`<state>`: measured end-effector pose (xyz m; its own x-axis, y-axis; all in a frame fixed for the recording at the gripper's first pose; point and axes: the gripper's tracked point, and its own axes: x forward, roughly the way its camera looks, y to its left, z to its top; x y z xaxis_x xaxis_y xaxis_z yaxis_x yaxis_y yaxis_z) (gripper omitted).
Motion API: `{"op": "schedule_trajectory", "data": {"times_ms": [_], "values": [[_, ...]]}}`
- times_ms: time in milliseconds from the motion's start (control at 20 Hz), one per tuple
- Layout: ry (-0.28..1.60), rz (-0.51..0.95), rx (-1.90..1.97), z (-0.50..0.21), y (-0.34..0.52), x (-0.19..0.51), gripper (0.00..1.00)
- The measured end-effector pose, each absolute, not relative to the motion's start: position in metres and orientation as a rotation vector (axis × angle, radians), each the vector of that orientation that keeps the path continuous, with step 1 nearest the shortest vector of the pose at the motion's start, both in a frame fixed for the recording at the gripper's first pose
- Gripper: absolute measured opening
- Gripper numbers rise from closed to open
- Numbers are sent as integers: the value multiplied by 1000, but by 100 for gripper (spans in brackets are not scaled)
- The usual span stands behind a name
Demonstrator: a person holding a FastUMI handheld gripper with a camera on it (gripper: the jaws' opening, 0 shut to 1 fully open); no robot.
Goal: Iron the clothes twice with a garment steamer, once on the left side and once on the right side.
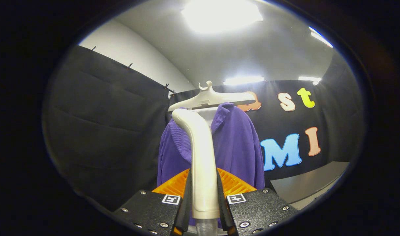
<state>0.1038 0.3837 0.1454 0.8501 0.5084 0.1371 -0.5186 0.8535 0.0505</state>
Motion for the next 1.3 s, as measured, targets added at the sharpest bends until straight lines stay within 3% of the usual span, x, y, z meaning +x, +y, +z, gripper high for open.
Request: {"op": "schedule_trajectory", "data": {"times_ms": [600,1300], "values": [[-144,591,10,162,469,127,37],[-13,602,-47,66,465,111,37]]}}
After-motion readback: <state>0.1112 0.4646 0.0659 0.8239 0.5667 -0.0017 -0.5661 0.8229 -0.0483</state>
